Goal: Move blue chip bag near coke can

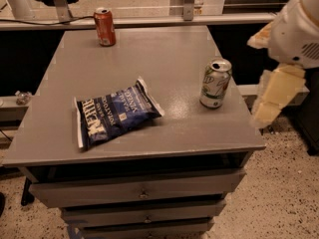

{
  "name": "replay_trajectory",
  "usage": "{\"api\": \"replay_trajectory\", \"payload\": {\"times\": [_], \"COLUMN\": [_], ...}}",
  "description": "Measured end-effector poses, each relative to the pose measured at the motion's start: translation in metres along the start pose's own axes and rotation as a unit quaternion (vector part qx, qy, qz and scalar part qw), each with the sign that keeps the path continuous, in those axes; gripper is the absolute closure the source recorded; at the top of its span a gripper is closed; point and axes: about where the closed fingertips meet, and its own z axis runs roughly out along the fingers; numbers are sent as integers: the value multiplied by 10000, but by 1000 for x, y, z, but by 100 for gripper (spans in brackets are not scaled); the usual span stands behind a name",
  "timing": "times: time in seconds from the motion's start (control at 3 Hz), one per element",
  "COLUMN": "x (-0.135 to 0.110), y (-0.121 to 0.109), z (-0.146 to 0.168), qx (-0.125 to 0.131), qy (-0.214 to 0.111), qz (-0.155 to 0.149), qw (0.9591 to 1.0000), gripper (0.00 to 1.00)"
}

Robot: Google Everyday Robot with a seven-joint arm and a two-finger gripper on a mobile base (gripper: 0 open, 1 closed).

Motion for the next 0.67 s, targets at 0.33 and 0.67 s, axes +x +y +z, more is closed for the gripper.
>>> {"api": "replay_trajectory", "payload": {"times": [0.33,0.67], "x": [-73,-147], "y": [2,4], "z": [24,45], "qx": [-99,-143], "qy": [-726,-1409], "qz": [-453,-889], "qw": [9963,9859], "gripper": [0,0]}}
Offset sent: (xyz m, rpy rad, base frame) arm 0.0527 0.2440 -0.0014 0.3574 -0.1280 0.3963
